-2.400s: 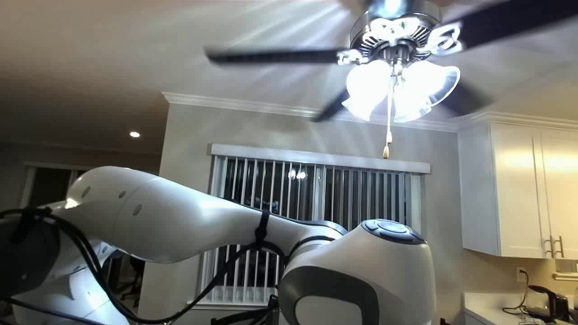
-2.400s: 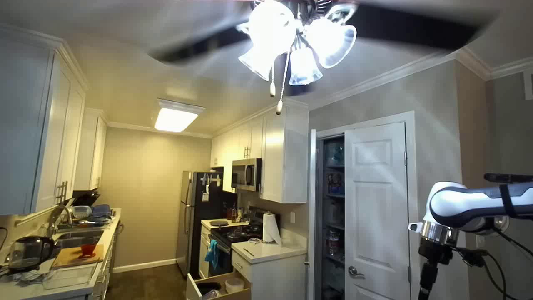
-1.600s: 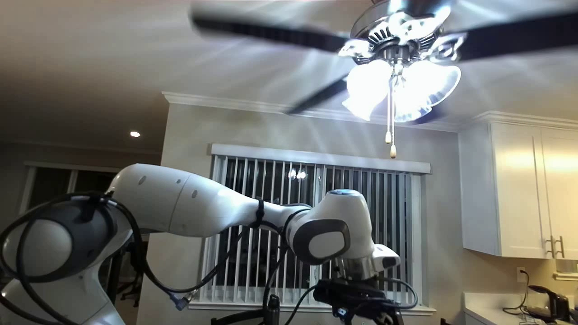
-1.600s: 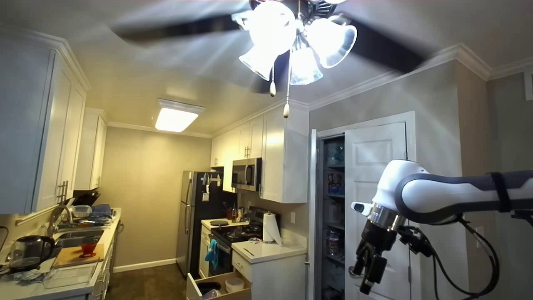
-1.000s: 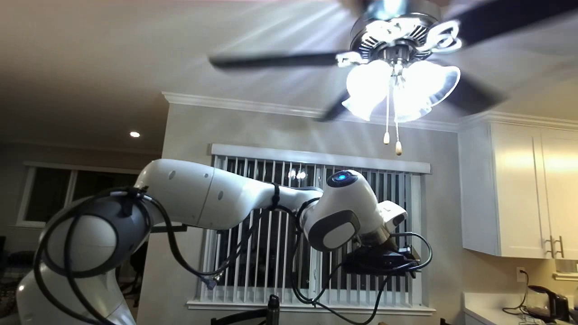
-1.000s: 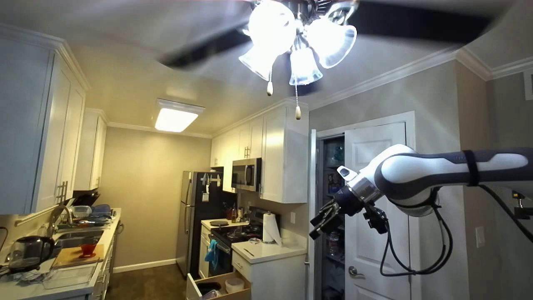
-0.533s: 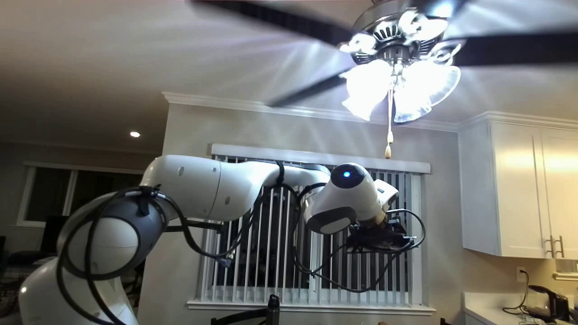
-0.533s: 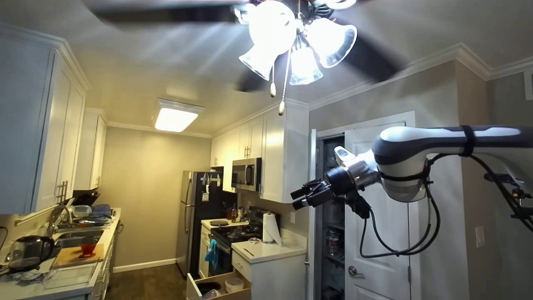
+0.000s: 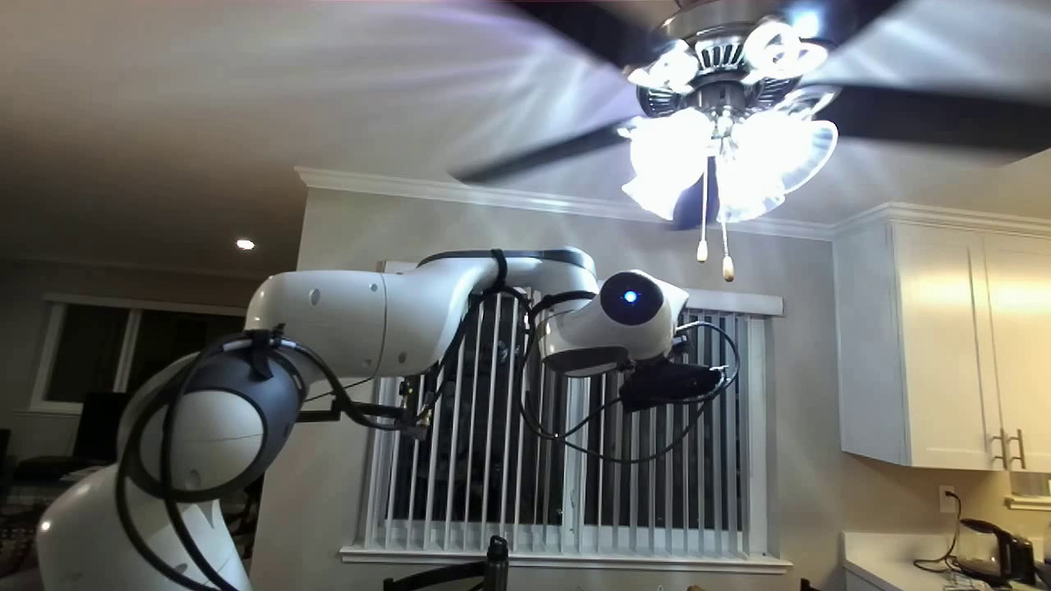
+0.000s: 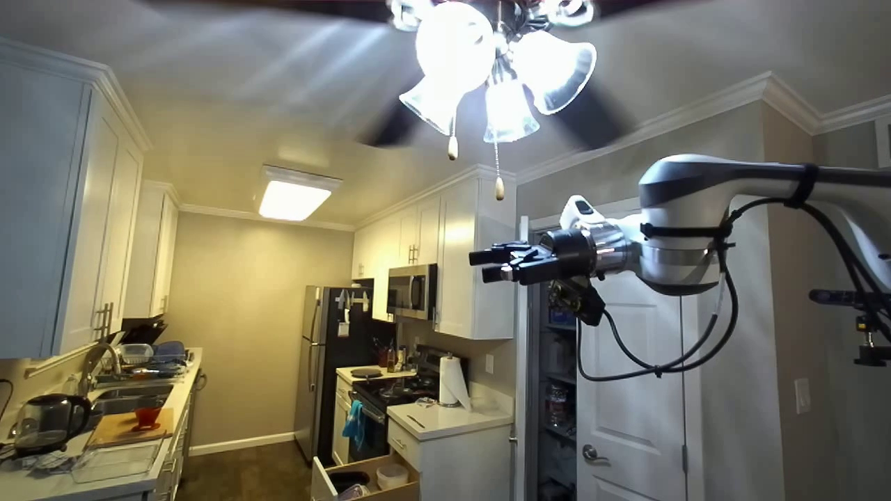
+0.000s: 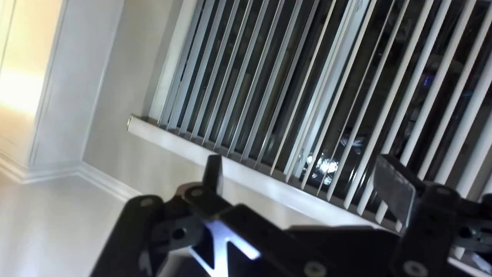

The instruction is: Pull the longer cord of the ceiling lamp

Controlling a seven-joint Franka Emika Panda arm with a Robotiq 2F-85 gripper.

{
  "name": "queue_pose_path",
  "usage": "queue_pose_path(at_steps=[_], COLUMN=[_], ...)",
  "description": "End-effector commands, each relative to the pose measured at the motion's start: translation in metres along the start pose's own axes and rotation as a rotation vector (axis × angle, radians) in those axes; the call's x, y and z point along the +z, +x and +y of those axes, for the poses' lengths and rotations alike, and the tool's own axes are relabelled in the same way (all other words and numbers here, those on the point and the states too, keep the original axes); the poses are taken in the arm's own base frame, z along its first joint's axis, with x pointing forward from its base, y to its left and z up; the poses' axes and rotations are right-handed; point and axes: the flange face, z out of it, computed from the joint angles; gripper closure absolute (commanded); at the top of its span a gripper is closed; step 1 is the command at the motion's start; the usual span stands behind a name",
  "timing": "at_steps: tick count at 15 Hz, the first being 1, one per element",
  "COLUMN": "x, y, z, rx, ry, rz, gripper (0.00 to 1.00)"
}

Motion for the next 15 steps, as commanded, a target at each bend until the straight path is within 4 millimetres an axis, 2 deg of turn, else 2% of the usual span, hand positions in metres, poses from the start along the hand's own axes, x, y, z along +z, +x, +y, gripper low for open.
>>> queue_pose_path(at_steps=[1, 2, 3, 8, 10, 15], x=[0.0, -0.001, -0.003, -0.001, -0.006, -0.009], y=[0.026, 0.028, 0.022, 0.024, 0.013, 0.021], z=[0.024, 0.027, 0.017, 0.018, 0.008, 0.032], rx=[-0.057, -0.058, -0.024, -0.031, -0.011, -0.044], ry=[-0.026, -0.024, -0.025, -0.03, -0.028, -0.177], rz=[0.102, 0.097, 0.073, 0.06, 0.021, 0.044], gripper=[0.0, 0.0, 0.0, 0.0, 0.0, 0.0])
